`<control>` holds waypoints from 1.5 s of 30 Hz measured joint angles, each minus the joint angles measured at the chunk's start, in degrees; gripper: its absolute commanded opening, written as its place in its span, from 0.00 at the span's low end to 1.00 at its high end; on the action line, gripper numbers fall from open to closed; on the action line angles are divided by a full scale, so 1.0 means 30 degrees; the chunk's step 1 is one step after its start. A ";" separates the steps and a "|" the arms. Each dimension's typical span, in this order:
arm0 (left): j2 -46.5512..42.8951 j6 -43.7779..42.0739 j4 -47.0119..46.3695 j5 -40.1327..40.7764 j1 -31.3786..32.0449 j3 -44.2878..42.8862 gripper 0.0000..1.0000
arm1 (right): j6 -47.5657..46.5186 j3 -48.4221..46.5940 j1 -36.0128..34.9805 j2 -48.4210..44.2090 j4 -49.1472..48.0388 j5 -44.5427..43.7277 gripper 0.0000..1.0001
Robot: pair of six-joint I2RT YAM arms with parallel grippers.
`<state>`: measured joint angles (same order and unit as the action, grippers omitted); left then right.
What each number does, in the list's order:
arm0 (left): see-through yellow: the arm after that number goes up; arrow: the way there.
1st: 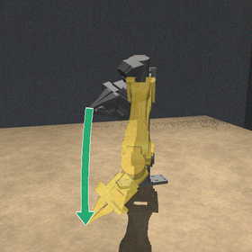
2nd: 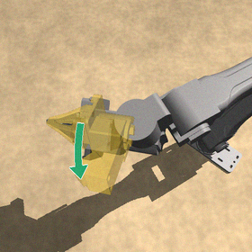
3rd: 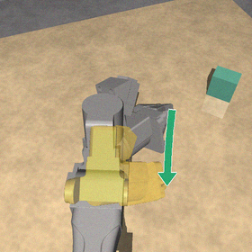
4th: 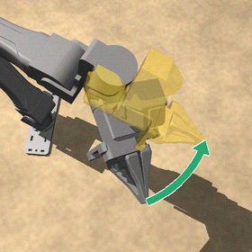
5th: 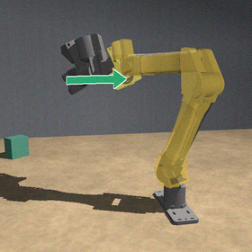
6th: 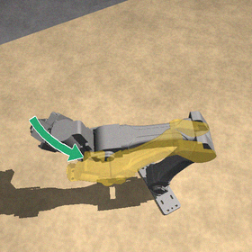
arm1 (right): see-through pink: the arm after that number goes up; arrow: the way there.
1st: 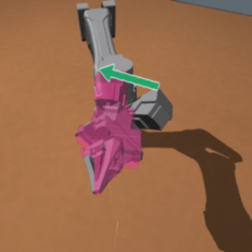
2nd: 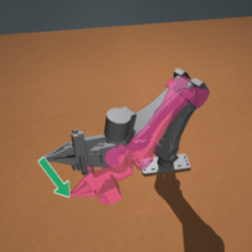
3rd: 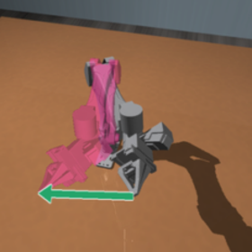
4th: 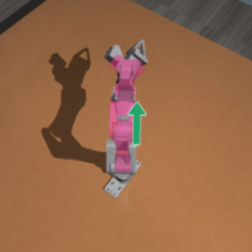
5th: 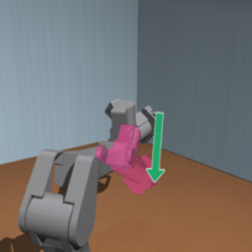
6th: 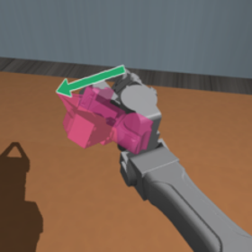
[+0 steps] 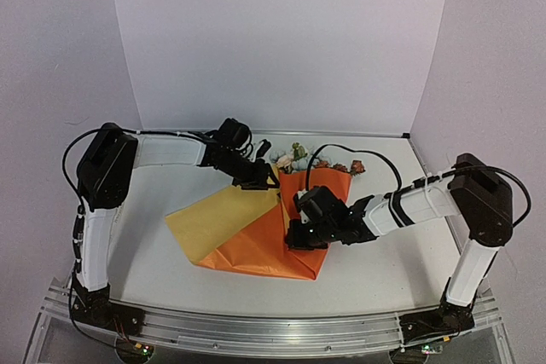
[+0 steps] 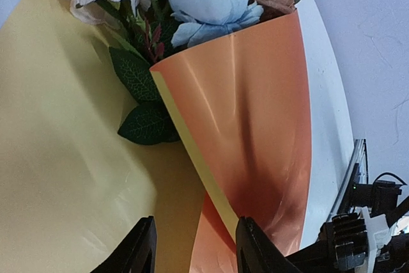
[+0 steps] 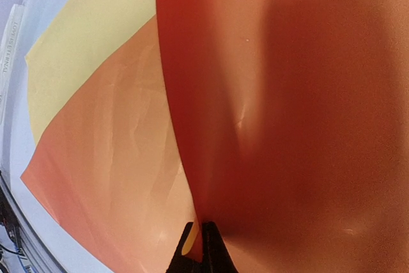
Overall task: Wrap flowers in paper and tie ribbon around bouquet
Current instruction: Fold the one-fourth-folded wrapping paper at the center of the board.
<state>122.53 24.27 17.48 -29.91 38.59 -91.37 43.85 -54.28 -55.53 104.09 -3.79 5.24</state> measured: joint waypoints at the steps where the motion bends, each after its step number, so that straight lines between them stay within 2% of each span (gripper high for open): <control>1: 0.0163 -0.0157 0.0176 -0.0038 -0.0006 -0.0364 0.45 | -0.0044 0.0000 0.0000 0.0000 0.0000 0.0013 0.00; 6: 0.0331 -0.0738 0.0666 -0.0327 -0.0007 -0.1207 0.44 | -0.0187 0.0000 0.0007 0.0027 0.0027 0.0225 0.00; 14: 0.1241 -0.1516 0.1894 -0.0643 -0.0007 -0.2665 0.28 | -0.0486 -0.0221 0.0007 0.0629 0.0220 0.0707 0.00; 21: 0.1837 -0.2061 0.2631 -0.0619 -0.0075 -0.2795 0.23 | -0.0814 -0.0264 0.0007 0.0634 0.0441 0.0759 0.00; 23: 0.1982 -0.2147 0.2698 -0.0617 -0.0140 -0.2800 0.24 | -0.0912 -0.0349 0.0007 0.0634 0.0596 0.0796 0.00; 26: 0.2121 -0.2159 0.2705 -0.0611 -0.0214 -0.2800 0.33 | -0.1058 -0.0521 0.0017 0.0634 0.0771 0.0858 0.00; 33: 0.2148 -0.2109 0.2679 -0.0413 -0.0255 -0.2800 0.33 | -0.1250 -0.0769 0.0062 0.0634 0.1145 0.1006 0.00; 40: 0.2432 -0.2073 0.2579 -0.0267 -0.0255 -0.2931 0.28 | -0.1408 -0.0853 0.0087 0.0634 0.1557 0.1064 0.00; 45: 0.2453 -0.1892 0.2286 -0.0167 -0.0255 -0.2931 0.33 | -0.1558 -0.0867 0.0087 0.0627 0.1741 0.1071 0.00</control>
<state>129.88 18.59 24.34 -30.41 37.82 -100.16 39.18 -56.88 -55.27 105.97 1.43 8.45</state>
